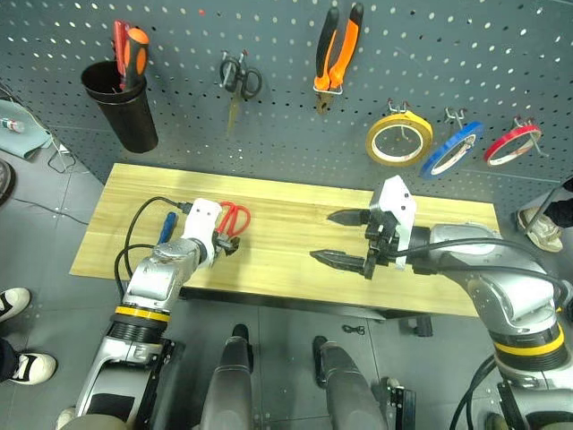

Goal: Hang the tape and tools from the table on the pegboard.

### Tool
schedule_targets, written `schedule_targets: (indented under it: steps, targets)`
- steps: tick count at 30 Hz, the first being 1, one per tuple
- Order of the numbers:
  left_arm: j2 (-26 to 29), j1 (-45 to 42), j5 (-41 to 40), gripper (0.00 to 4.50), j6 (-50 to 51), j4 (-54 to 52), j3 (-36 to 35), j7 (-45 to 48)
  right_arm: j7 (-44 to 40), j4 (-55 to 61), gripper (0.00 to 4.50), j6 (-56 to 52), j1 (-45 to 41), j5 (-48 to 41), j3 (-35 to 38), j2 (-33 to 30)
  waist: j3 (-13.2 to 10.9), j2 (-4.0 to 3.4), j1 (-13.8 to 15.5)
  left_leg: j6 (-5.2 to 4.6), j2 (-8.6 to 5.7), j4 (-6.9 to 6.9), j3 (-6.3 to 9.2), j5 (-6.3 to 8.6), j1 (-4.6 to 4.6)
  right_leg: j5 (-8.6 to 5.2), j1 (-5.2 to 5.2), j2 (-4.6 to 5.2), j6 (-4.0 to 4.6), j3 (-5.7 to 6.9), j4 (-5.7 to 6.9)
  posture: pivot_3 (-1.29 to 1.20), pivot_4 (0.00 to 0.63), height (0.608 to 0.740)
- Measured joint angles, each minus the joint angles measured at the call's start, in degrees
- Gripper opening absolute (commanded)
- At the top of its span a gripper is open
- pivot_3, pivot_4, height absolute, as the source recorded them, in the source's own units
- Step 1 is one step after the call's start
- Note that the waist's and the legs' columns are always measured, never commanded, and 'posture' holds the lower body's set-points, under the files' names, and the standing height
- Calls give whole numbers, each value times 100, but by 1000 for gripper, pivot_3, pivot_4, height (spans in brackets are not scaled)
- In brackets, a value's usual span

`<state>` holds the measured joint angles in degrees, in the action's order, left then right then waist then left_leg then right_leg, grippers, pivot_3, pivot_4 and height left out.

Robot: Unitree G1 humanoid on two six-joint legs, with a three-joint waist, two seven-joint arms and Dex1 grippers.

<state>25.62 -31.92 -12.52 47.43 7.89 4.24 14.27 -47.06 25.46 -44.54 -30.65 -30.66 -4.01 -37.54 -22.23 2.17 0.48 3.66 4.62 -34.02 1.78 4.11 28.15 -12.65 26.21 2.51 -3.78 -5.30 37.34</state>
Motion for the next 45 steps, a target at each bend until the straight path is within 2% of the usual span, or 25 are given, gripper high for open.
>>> schedule_targets:
  steps: [6, 11, 14, 20, 22, 29, 33, 37, 45]
  targets:
    - [2, -2, 90, 4500, 344, -62, -109, 84, 90, -3, 4483, -101, -210, 2, 1, 0, -195, -7, -29, 0, -3, -13, 0, 0, 2, -7, 10, 1, -3, -5, 30, -34, 527, 740]
    - [46, 86, 114, 4500, 415, -166, -139, 222, 93, -11, 4483, -101, -256, 1, 7, -1, -218, -10, -63, 0, -3, -12, -1, 0, 2, -12, 11, 1, -4, -6, 29, -32, 528, 740]
    - [95, 112, 171, 3707, 541, -225, -146, 233, 93, -11, 4500, -101, -256, 0, 7, -1, -223, -14, -88, 1, -3, -12, -1, 0, 1, -13, 12, 1, -5, -7, 29, -28, 528, 740]
    - [116, 157, 222, 944, 657, -312, -163, 272, 104, -64, 4500, -101, -256, 1, 11, 0, -229, -16, -122, 1, -3, -6, -2, 1, 1, -18, 14, 2, 2, -9, 25, -18, 523, 740]
    - [116, 161, 221, 176, 660, -331, -180, 281, 104, -108, 4500, -101, -256, 2, 11, 0, -230, -15, -122, 1, -3, 0, -2, 1, 2, -18, 15, 2, 3, -8, 22, -14, 519, 740]
    - [117, 266, 234, 166, 621, -451, -230, 324, 127, -135, 4500, -101, -246, 4, 12, 37, -231, -15, -124, 1, -3, 17, -3, 1, 3, -20, 20, 2, 0, -8, 13, -6, 496, 740]
    - [127, 430, 216, 166, 537, -772, -250, 435, 136, -131, 4500, -87, -104, 2, 82, 35, -230, -15, -117, 2, -3, 24, -3, 1, 11, -18, 20, 2, -1, -7, -7, -5, 458, 740]
    - [157, 1026, -11, 166, 494, -2041, -541, 602, 271, 135, 4500, -97, 84, -317, 546, 51, -227, -14, -117, -2, -7, 28, -5, 5, 23, -15, 20, 8, -4, -8, -24, 15, 404, 740]
    - [-722, 1992, -660, 166, 591, -4271, -1312, 208, 875, 661, 4500, -295, -20, -1246, 1170, 420, -144, 6, -118, -2, -8, 23, -3, 5, 25, -8, 18, 7, -11, -4, -27, 73, 308, 740]
